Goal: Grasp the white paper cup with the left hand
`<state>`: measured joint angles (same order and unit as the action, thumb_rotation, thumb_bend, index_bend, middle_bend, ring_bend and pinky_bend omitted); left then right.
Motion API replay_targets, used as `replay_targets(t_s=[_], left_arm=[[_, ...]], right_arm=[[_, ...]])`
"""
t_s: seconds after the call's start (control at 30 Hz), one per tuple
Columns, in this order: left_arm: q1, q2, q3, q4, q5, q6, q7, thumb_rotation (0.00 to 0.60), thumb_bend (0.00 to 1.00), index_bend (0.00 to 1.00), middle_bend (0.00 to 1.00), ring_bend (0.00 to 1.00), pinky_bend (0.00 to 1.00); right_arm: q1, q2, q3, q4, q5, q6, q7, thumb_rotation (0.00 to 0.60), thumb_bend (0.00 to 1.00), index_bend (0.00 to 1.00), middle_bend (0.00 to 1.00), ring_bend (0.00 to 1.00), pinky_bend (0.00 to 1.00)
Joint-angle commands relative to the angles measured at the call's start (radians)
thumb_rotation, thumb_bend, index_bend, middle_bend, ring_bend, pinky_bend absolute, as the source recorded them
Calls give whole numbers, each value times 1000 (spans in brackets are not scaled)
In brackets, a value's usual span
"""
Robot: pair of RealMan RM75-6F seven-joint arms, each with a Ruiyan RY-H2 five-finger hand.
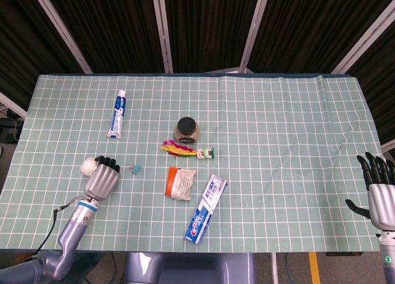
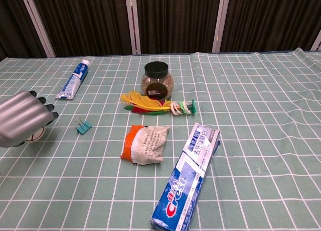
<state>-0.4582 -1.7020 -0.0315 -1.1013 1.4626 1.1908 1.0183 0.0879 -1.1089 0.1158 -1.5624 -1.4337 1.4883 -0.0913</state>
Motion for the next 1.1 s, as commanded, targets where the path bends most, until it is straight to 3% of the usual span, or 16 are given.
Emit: replay_targets(t_s=[0.03, 0.23, 0.33, 0.43, 0.5, 0.63, 0.87, 1.1], left_arm=[[2, 10, -5, -5, 0, 11, -17, 600, 166, 524, 405, 396, 438], [2, 80, -42, -88, 4, 56, -196, 600, 181, 527, 407, 403, 457], [-4, 132, -95, -189, -32, 40, -451, 600, 181, 526, 365, 400, 457], [-15, 179, -162, -265, -74, -1, -830, 600, 182, 527, 344, 401, 458], [-15, 214, -231, -316, -125, -39, -1165, 600, 182, 527, 347, 402, 457], [-14, 242, -274, -306, -136, -56, -1449, 600, 182, 532, 353, 402, 457], [-44, 211, -268, -265, -195, -165, -1595, 600, 181, 540, 360, 404, 457], [-69, 147, -239, -181, -206, -232, -1651, 600, 181, 541, 360, 405, 458]], right_arm=[[0, 0, 0, -1, -1, 0, -1, 600, 0, 0, 0, 0, 0], [-1, -1, -2, -3, -3, 3, -6, 600, 0, 0, 0, 0, 0], [-1, -1, -2, -5, -3, 4, -7, 600, 0, 0, 0, 0, 0], [-1, -2, -3, -6, -4, 4, -7, 600, 0, 0, 0, 0, 0], [-1, -1, -2, -7, -3, 4, -8, 600, 0, 0, 0, 0, 0], [0, -2, -1, -5, 1, 0, -9, 600, 0, 0, 0, 0, 0], [5, -6, -1, -1, 5, -10, -12, 600, 0, 0, 0, 0, 0], [4, -5, 0, 3, 12, -11, -10, 600, 0, 0, 0, 0, 0]])
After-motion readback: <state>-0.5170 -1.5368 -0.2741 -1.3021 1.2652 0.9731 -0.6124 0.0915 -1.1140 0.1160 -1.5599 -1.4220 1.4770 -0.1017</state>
